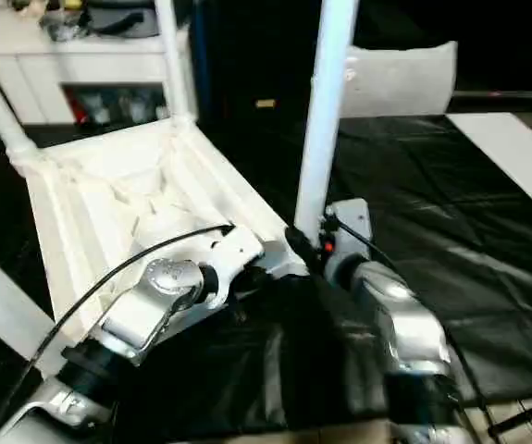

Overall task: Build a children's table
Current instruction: Rotate leg to tighten

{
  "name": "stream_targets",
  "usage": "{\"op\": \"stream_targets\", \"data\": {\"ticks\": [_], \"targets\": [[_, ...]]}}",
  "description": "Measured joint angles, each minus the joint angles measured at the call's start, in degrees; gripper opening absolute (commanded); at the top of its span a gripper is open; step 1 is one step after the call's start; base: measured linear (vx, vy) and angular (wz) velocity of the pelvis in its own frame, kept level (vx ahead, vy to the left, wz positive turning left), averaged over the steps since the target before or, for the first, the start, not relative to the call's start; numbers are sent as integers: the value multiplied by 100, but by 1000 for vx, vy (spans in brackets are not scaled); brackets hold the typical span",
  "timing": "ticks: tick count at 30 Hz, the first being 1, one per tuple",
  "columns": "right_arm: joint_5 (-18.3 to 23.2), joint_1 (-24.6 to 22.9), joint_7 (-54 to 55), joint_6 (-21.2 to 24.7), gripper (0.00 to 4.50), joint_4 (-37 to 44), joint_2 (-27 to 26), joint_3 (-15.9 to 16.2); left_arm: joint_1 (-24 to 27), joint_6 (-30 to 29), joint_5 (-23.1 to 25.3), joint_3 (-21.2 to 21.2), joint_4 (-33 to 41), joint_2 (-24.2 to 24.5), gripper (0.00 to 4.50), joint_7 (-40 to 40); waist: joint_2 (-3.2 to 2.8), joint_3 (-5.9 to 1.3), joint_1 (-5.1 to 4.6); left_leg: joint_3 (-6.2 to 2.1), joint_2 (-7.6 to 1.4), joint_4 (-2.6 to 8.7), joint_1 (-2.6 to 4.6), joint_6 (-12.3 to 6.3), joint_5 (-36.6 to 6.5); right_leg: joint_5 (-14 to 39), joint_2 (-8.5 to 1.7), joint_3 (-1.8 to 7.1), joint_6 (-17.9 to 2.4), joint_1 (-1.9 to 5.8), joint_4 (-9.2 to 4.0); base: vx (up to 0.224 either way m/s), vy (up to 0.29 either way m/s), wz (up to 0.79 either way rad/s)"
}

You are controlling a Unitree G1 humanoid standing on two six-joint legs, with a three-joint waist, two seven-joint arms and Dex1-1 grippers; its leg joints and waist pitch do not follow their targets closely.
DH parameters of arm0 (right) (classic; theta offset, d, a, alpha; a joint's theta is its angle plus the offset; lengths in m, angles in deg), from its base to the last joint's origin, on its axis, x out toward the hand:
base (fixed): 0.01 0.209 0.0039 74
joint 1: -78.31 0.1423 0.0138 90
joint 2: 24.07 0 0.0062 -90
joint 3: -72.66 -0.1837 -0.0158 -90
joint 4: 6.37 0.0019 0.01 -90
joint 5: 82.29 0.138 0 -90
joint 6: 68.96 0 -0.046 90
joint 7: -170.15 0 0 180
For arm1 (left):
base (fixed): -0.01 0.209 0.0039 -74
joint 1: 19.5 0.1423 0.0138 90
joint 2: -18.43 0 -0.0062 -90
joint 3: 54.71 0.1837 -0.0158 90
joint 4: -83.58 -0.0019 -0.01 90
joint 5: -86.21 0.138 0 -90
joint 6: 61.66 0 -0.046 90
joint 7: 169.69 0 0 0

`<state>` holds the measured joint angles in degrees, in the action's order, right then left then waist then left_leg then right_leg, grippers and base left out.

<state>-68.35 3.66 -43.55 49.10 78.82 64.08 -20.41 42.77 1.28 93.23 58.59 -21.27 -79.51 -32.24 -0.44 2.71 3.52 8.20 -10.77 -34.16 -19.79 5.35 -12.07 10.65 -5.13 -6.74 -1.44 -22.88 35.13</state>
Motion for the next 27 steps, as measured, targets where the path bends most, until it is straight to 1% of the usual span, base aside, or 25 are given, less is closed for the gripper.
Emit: {"op": "stream_targets", "data": {"ticks": [2,3,4,6,9,12,13,15,17,18,20,22,23,24,25,26,27], "targets": [[125,-45,-526,-98,351,9,391,39,-1,380,8,88,-14,247,0,-232,-13,-3,13,2,0,0,-25,-35,15,-16,0,-2,-27,-17,-8,0,0,0],[179,-83,-891,-170,356,29,632,56,0,588,4,89,-52,389,0,-364,-13,-3,39,8,-3,0,-28,-37,14,-16,0,-7,-26,-17,-9,0,0,0],[201,-97,-1084,-214,360,40,757,57,0,700,3,80,-77,481,0,-440,-11,-2,51,10,-8,0,-29,-37,14,-16,4,-9,-26,-17,-13,0,0,0],[232,-133,-1600,-322,385,51,1081,123,-3,1000,2,94,-129,680,0,-658,-11,-2,86,13,-9,-1,-29,-37,14,-14,4,-8,-23,-16,-16,0,0,0],[239,-141,-2057,-456,385,47,1409,127,-2,1269,-50,153,-153,908,0,-1000,-6,1,124,17,-11,-2,-26,-37,14,-4,4,-7,-6,-15,-17,0,0,0],[261,-133,-2556,-660,385,-7,1696,169,-21,1845,-113,231,-309,1150,0,-1397,-4,1,155,19,-13,-2,-26,-37,14,-1,4,-8,1,-16,-15,0,0,0],[319,-133,-2939,-784,385,-14,1894,306,-75,2191,-130,300,-418,1296,0,-1628,-3,2,184,19,-16,-2,-26,-37,15,1,4,-11,4,-14,-14,0,0,0],[384,-131,-3376,-917,385,-20,2056,391,-126,2516,-168,328,-541,1468,0,-1920,2,1,229,25,-21,-3,-24,-37,15,1,3,-12,3,-8,-15,0,0,0],[396,-127,-3574,-995,360,-33,2082,457,-157,2647,-176,333,-609,1503,0,-2075,5,1,258,33,-21,-5,-23,-37,15,0,-4,-11,2,-5,-15,0,0,0],[394,-119,-3749,-1025,351,-52,2120,569,-184,2742,-193,350,-658,1514,0,-2205,6,1,276,40,-21,-7,-23,-37,15,0,-7,-9,2,-4,-15,0,0,0],[375,-105,-4022,-1117,349,-121,2182,769,-218,2891,-269,396,-710,1567,0,-2459,10,3,298,44,-21,-8,-26,-39,14,-1,-10,-8,0,-3,-16,0,0,0],[339,-14,-4241,-1198,323,-291,2198,931,-256,3042,-314,434,-764,1620,0,-2692,12,3,314,47,-21,-8,-27,-41,15,-16,-11,-8,-24,-4,-15,0,0,0],[327,28,-4297,-1221,308,-337,2195,981,-289,3089,-321,458,-802,1629,0,-2772,12,3,321,47,-22,-8,-27,-43,16,-16,-11,-9,-24,-3,-15,0,0,0],[321,67,-4333,-1246,308,-376,2192,1018,-328,3146,-329,477,-856,1630,0,-2843,12,3,329,47,-22,-8,-27,-45,18,-16,-11,-9,-24,-3,-14,0,0,0],[320,121,-4400,-1253,292,-440,2178,1037,-366,3210,-338,498,-915,1630,0,-2918,13,4,334,48,-23,-9,-28,-46,18,-16,-11,-9,-25,-4,-13,0,0,0],[321,128,-4440,-1255,292,-450,2172,1040,-394,3245,-340,530,-932,1631,0,-2971,14,4,345,48,-23,-9,-28,-46,19,-16,-11,-9,-25,-3,-13,0,0,0],[326,134,-4466,-1252,268,-464,2153,1048,-414,3277,-347,550,-958,1627,0,-3017,14,3,353,49,-23,-9,-27,-46,19,-16,-11,-9,-24,-4,-13,0,0,0]]}}
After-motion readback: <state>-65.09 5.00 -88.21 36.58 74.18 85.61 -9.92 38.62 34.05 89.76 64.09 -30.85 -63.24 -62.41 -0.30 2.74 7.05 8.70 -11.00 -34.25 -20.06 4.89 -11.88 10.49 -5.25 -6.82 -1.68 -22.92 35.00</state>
